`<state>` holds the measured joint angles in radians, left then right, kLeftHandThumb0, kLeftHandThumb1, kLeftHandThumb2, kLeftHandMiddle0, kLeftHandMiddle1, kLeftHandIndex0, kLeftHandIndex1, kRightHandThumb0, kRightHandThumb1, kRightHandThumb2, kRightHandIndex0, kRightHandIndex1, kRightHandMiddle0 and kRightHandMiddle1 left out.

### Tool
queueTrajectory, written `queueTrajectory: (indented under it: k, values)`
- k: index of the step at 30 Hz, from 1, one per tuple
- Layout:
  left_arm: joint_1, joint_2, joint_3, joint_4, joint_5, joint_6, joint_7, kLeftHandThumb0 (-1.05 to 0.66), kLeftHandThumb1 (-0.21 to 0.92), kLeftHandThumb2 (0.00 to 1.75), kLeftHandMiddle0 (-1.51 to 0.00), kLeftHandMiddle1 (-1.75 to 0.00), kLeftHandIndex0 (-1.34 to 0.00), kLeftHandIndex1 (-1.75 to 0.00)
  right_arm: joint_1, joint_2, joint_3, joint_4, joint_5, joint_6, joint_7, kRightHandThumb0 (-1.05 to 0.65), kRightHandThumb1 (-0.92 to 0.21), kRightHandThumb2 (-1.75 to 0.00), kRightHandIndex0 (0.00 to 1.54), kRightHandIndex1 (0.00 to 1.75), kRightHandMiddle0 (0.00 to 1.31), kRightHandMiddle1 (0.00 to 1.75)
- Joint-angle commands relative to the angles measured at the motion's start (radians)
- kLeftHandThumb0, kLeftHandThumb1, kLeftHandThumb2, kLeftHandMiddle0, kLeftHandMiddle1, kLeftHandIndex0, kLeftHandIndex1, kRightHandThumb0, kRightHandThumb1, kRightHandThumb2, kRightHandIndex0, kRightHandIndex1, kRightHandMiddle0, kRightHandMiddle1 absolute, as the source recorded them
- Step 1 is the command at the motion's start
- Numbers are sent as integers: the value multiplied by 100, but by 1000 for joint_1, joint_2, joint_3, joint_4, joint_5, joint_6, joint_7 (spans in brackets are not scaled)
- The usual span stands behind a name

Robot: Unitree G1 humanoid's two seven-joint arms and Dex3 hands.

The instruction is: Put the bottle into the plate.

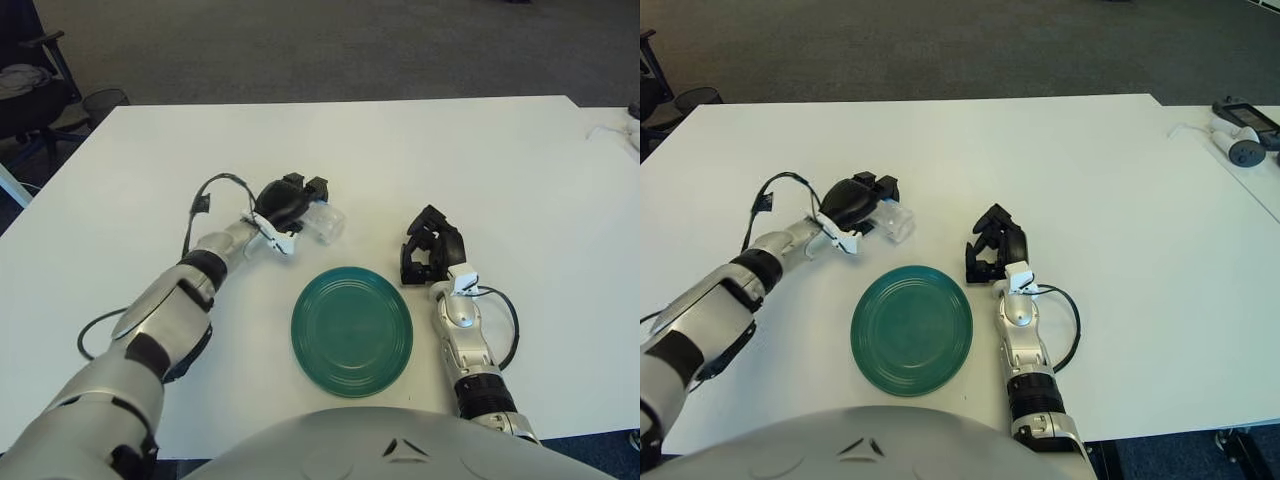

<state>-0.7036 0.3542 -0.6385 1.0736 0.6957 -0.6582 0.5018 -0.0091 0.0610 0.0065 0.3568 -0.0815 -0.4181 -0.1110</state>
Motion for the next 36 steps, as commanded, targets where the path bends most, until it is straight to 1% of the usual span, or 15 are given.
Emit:
queueTrajectory:
  k: [1,3,4,5,6,7,9,13,18,21,24,27,32,34,36]
  values:
    - [19,29,85,-95,-99,-76,-79,0,7,160,-80,-172,-57,-175,53,2,0,55,22,42,20,0,5,-171,89,169,67,175]
    - [53,37,133,-199,-178,-98,-151,0,6,161,-80,-172,-58,-175,53,0,-1,57,24,38,26,0,5,-170,90,167,67,175]
    - [85,47,162,-303,-246,-94,-214,0,6,161,-80,-172,-58,-175,53,0,-2,58,25,38,26,0,5,-170,90,166,66,175]
    - [122,60,186,-426,-322,-74,-283,0,6,161,-80,-172,-58,-175,53,0,-2,59,26,40,27,0,5,-170,90,166,66,175]
    - [148,68,203,-510,-369,-53,-331,0,6,161,-80,-172,-58,-175,52,1,-3,59,26,41,28,0,5,-170,91,165,66,175]
    - [183,86,214,-612,-445,-32,-388,0,6,161,-80,-172,-58,-175,50,1,-4,63,37,39,38,0,5,-170,91,164,66,175]
    - [222,101,223,-719,-525,-3,-449,0,7,160,-81,-171,-57,-175,47,-1,-8,70,53,33,56,0,5,-170,92,164,66,175]
    - [257,108,235,-832,-621,23,-522,0,9,158,-80,-170,-56,-175,44,-3,-10,78,55,24,62,0,5,-170,91,165,66,175]
    - [291,113,253,-945,-688,57,-596,0,9,156,-80,-169,-55,-175,39,0,-14,85,43,16,48,0,5,-171,91,166,66,175]
    - [345,140,267,-1122,-770,142,-656,0,10,156,-80,-168,-54,-175,35,-2,-15,93,34,16,40,0,5,-171,90,167,67,175]
    - [381,161,283,-1242,-827,208,-700,0,10,155,-80,-167,-54,-175,35,-1,-13,89,24,23,31,0,5,-171,89,169,66,175]
    - [401,161,292,-1296,-865,231,-732,0,10,155,-81,-167,-54,-175,32,0,-11,94,12,23,16,0,4,-171,88,170,66,175]
    - [435,149,305,-1372,-920,296,-785,0,8,157,-83,-166,-56,-175,26,3,-8,107,-11,5,-19,0,7,-173,92,167,68,175]
    - [440,145,305,-1397,-956,329,-829,0,7,157,-83,-166,-56,-175,33,32,15,61,-54,36,-70,0,8,-174,92,168,69,175]
    - [445,139,290,-1407,-941,318,-876,0,6,159,-84,-166,-57,-175,38,34,21,43,-72,43,-91,0,7,-174,91,169,69,175]
